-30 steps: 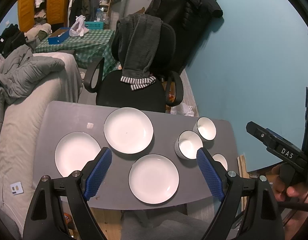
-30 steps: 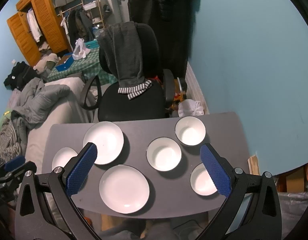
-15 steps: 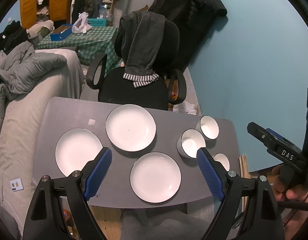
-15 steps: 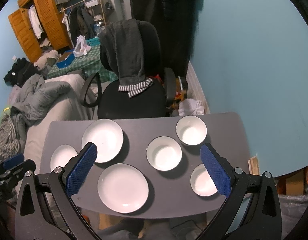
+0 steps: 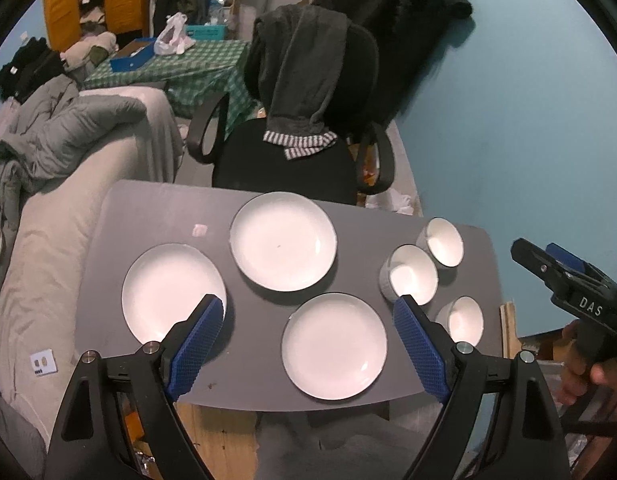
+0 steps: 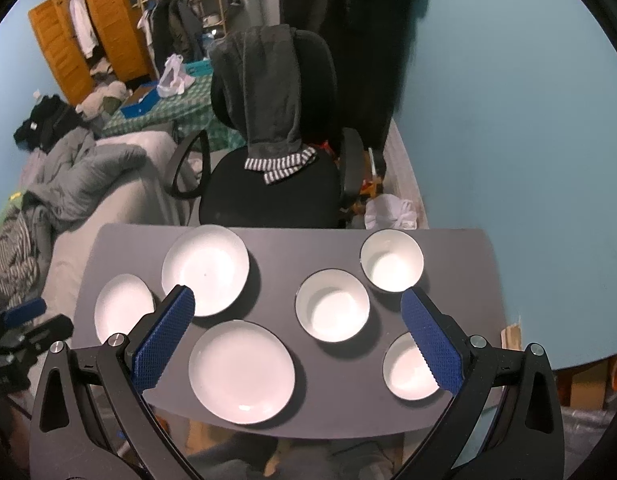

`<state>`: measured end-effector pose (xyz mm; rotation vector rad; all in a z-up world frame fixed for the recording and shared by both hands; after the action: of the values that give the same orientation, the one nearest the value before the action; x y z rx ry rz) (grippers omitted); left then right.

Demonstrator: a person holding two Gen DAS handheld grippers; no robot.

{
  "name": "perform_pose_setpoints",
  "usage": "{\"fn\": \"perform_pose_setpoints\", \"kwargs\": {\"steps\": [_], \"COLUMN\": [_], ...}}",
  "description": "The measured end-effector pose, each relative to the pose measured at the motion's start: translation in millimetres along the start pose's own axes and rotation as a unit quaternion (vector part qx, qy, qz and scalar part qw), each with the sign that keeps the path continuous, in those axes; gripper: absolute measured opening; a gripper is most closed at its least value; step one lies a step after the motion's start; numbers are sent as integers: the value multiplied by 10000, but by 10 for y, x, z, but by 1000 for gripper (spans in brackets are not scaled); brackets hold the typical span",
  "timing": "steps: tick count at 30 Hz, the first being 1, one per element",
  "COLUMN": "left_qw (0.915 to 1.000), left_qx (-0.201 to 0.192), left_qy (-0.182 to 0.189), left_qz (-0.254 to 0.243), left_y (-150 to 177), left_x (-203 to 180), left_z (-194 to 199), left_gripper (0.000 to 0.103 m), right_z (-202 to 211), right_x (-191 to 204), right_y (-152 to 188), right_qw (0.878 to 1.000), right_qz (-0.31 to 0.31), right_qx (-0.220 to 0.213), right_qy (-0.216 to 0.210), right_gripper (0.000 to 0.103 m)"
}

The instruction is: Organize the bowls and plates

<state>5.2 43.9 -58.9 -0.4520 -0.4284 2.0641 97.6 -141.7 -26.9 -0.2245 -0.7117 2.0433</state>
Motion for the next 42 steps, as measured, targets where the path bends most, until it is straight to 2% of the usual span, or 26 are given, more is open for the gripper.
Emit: {"fn": "perform_pose_setpoints", "kwargs": {"steps": [6,8,11,16,24,28,42], "left_qw": [9991,9990,9980,9970,9935,9913,9893], "left_qx": [165,397,579,635,888,1003,1174], "left_qy": [-350,-216,-218,-441,-637,-724,-562], "left_qz": [-151,-74,145,-64,-322,-443,-666], "left_y": [43,76,150,235,394,477,645], "left_x": [149,207,323,365,397,429,274], "left_z": [-210,-340,-470,-571,-942,-1125,-1581], "left_gripper": [88,88,88,88,88,88,88], "right_z": [-213,-278,-407,-668,-1048,-1244,-1729], "right_x": [61,93,140,184,178,170,104], "right_y": [54,70,105,175,383,495,918], "right_qw": [9990,9983,9966,9927,9879,9867,9820], "right_qz": [288,384,524,644,817,933,914], "right_qx": [279,330,437,719,1037,1129,1470], "right_qy": [-180,-303,-461,-716,-809,-707,-760], "right_gripper": [101,101,101,101,101,101,101]}}
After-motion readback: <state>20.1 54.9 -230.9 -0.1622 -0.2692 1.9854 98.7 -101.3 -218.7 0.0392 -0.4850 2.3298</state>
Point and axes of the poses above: each gripper's, at about its wrist camera, not at the fingertips, and z roughly against the way its jaws point, x to its left, y to its underside, the point moved 3 cm from there along -z, roughly the way its jaws point, and after that the axes turned 4 degrees about -y, right-handed, at the moved point
